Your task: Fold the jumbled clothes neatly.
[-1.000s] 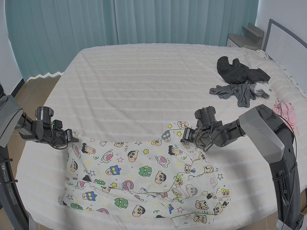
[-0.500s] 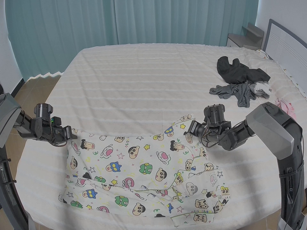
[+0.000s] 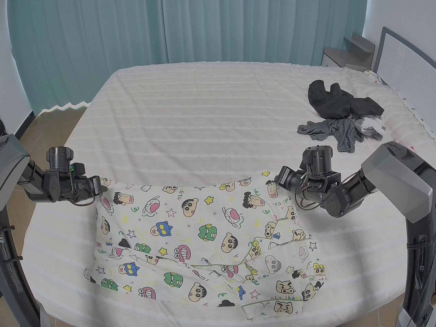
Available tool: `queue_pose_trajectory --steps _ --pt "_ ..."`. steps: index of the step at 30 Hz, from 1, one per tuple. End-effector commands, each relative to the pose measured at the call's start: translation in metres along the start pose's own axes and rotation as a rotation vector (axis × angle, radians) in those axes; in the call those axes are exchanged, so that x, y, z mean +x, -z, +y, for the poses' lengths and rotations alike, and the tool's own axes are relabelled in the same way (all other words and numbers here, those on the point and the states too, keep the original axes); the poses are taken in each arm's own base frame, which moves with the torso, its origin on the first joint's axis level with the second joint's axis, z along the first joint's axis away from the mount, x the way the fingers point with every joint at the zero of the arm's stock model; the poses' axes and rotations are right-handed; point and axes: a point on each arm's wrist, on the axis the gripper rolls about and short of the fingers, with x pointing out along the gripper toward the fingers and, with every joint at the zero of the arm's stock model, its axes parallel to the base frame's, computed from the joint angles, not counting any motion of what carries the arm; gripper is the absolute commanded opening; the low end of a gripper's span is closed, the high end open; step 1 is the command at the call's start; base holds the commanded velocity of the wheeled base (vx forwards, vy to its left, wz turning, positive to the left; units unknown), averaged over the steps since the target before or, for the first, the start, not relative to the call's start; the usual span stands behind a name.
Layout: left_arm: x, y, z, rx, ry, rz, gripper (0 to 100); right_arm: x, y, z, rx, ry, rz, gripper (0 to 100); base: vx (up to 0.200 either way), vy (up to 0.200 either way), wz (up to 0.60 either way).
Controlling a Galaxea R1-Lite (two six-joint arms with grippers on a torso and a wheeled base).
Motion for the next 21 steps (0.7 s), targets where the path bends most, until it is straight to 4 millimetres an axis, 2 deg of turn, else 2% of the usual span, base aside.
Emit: queue_pose_trajectory --steps 1,9,10,14,21 --pt "0.001 0.002 -0.001 0.004 0.002 -0.001 0 -0.012 -0.009 0.008 0.010 -0.022 -0.026 0 0.000 0.000 0.00" --pt "0.003 0.011 0.001 -0.008 0.009 0.024 0 -0.016 -0.005 0.007 0.015 -0.018 -0.012 0 0.000 0.000 0.00" --pt "0.005 0.011 0.002 -0.010 0.009 0.027 100 -0.015 -0.004 0.006 0.015 -0.015 -0.008 0 0.000 0.000 0.00" --pt "0.016 0.018 0.004 -0.015 0.012 0.054 100 -0.013 0.001 0.005 0.014 -0.014 0.007 0 0.000 0.000 0.00" --pt "0.051 0.019 0.012 -0.017 0.021 0.069 100 -0.010 0.009 0.007 0.010 -0.015 0.026 0 0.000 0.000 0.00"
